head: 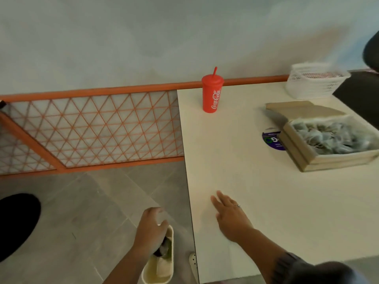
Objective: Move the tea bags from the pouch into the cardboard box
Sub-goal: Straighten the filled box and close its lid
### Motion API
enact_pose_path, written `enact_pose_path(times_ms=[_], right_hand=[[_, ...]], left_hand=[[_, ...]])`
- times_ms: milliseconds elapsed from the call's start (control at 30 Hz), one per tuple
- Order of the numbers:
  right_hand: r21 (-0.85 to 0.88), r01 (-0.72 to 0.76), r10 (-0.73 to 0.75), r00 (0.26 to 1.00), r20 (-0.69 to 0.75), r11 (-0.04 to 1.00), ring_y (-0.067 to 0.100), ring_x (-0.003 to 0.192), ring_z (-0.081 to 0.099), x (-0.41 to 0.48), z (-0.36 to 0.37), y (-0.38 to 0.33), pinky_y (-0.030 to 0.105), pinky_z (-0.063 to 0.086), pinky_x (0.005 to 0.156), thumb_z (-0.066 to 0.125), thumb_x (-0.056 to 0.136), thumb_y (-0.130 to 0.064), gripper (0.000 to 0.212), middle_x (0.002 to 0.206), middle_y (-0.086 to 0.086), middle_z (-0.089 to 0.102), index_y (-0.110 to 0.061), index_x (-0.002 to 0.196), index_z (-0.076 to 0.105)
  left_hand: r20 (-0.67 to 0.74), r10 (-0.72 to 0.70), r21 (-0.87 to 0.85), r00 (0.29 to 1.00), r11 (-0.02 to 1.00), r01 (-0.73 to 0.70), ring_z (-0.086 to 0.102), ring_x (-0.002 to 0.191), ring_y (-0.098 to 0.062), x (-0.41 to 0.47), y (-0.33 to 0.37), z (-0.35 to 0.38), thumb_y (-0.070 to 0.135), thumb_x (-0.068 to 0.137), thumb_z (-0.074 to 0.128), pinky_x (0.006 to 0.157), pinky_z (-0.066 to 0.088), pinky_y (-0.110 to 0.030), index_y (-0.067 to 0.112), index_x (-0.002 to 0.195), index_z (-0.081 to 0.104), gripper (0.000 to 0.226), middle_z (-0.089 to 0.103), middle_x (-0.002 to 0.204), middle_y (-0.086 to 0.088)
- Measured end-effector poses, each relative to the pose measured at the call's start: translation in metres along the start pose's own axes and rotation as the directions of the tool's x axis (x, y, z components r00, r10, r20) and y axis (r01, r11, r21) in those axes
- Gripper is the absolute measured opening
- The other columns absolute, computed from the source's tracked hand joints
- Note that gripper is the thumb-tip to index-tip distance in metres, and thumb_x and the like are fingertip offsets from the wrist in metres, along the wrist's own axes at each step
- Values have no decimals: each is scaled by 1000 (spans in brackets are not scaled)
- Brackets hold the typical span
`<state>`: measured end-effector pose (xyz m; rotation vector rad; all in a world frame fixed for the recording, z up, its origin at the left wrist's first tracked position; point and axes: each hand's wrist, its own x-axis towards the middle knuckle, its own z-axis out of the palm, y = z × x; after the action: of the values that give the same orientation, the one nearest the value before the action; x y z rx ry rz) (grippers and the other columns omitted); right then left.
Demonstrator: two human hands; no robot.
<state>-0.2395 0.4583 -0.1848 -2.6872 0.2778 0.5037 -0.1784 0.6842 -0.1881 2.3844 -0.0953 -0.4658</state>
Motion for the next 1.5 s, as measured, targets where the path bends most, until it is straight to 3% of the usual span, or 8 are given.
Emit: enact_pose_path(times_ms=[267, 500, 700, 900, 1133, 1233, 1367, 1500], right_hand=[[16, -15, 14, 997, 82, 1000, 13, 144, 2, -58, -7, 44, 34, 7, 116, 34, 97, -32, 53, 157, -11, -4, -34, 147, 15], [-38, -23, 25, 998, 50, 999, 14, 144, -7, -54, -37, 127, 44, 2, 114, 33, 97, -39, 58, 156, -12, -12, -34, 148, 6], [-2, -136, 136, 990, -27, 991, 14, 144, 3, -56, -92, 262, 41, 6, 115, 31, 97, -41, 53, 157, -11, 0, -33, 147, 16], [377, -274, 359, 917, -176, 885, 16, 126, 46, -62, -163, 378, 22, 30, 103, 49, 94, -23, 34, 136, -2, 52, -20, 127, 55], [780, -242, 649, 715, -258, 577, 32, 99, 56, -30, -231, 441, 39, 42, 87, 44, 91, -9, 26, 107, 13, 65, -8, 105, 66], [833, -157, 613, 750, -249, 531, 30, 104, 56, -16, -241, 444, 44, 42, 94, 42, 93, -12, 26, 110, 7, 62, -12, 111, 61], [838, -131, 489, 854, -176, 529, 30, 88, 55, -4, -252, 436, 39, 41, 77, 41, 94, -18, 22, 89, 12, 62, -12, 91, 61], [823, -103, 415, 894, -170, 559, 25, 80, 57, 4, -253, 438, 34, 42, 68, 42, 93, -15, 22, 84, 6, 65, -19, 92, 63]], left_hand=[[197, 279, 114, 940, 946, -305, 25, 136, -9, -56, 70, 39, 32, 93, 49, 110, 19, -20, 23, 140, 35, 49, 27, 148, 5], [271, 183, 358, 945, 892, -275, 0, 144, -15, -39, 134, 89, 46, 95, 37, 116, 9, -41, 36, 146, 12, 58, 1, 156, 10], [195, 59, 416, 979, 899, -137, 7, 143, -17, -10, 198, 154, 46, 95, 37, 114, 18, -42, 36, 146, 10, 59, 7, 156, 7], [116, 18, 200, 993, 979, -41, 17, 141, -16, 12, 282, 207, 42, 95, 41, 114, 20, -34, 26, 146, 21, 57, 21, 154, 0], [142, -37, -242, 989, 968, 71, 24, 139, -16, 22, 365, 235, 33, 98, 40, 110, 20, -28, 21, 144, 29, 48, 26, 152, 0], [154, -80, -348, 985, 928, 130, 25, 139, -18, 33, 384, 239, 35, 98, 36, 109, 23, -31, 24, 144, 27, 48, 26, 152, 3], [202, -109, -441, 973, 877, 190, 35, 132, -16, 49, 396, 247, 40, 95, 42, 110, 30, -36, 29, 144, 29, 51, 35, 147, 6], [233, -105, -460, 967, 864, 205, 52, 109, -11, 59, 399, 252, 15, 93, 44, 92, 44, -29, 31, 136, 38, 46, 55, 122, 7]])
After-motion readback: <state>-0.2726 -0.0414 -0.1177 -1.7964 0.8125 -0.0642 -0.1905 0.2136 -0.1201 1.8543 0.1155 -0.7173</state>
